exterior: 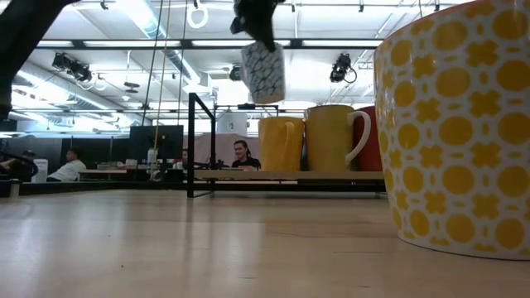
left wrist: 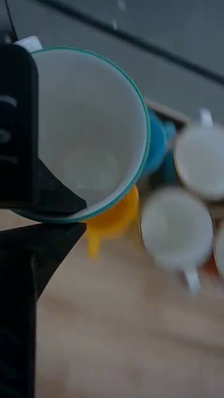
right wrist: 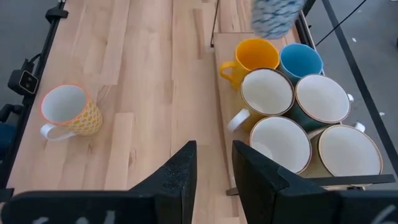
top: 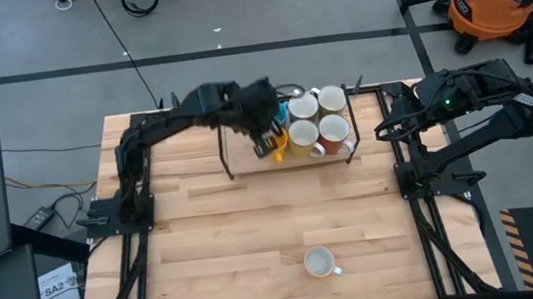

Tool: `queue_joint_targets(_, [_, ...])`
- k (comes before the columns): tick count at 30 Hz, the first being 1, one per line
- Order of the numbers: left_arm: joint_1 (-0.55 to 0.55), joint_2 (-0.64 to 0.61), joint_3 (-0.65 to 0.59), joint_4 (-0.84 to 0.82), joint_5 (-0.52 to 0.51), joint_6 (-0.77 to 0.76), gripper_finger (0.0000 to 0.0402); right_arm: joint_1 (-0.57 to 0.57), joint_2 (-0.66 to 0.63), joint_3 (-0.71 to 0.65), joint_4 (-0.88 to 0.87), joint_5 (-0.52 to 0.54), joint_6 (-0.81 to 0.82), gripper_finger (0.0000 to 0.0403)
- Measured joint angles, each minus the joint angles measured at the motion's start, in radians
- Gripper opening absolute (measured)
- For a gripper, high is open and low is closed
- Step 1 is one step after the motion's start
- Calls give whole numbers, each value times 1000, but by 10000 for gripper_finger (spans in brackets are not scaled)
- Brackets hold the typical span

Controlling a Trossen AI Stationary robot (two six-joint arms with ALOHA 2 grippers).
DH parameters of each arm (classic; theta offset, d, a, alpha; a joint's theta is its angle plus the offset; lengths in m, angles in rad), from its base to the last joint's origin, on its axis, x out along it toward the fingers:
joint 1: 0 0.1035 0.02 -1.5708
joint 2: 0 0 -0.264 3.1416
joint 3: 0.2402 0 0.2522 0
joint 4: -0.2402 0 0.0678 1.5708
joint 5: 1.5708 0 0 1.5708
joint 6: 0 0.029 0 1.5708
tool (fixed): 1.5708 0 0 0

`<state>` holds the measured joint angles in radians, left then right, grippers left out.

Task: Place coffee mugs
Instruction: Put the blue cup on the shelf

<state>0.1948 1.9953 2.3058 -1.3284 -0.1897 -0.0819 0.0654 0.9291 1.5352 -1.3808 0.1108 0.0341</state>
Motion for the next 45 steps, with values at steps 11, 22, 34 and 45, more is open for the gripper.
queue_joint_targets(11, [173,0,-70,-54,-65,104,25,0,0,0,7,0,0,107])
queue_joint_targets(22, [208,0,-330,174,-27,148,26,0,0,0,58,0,0,107])
queue_joint_targets(34, [208,0,-479,272,-4,102,27,0,0,0,63,0,0,107])
queue_joint_targets(45, [208,0,-513,332,-4,97,32,0,0,0,63,0,-3,107])
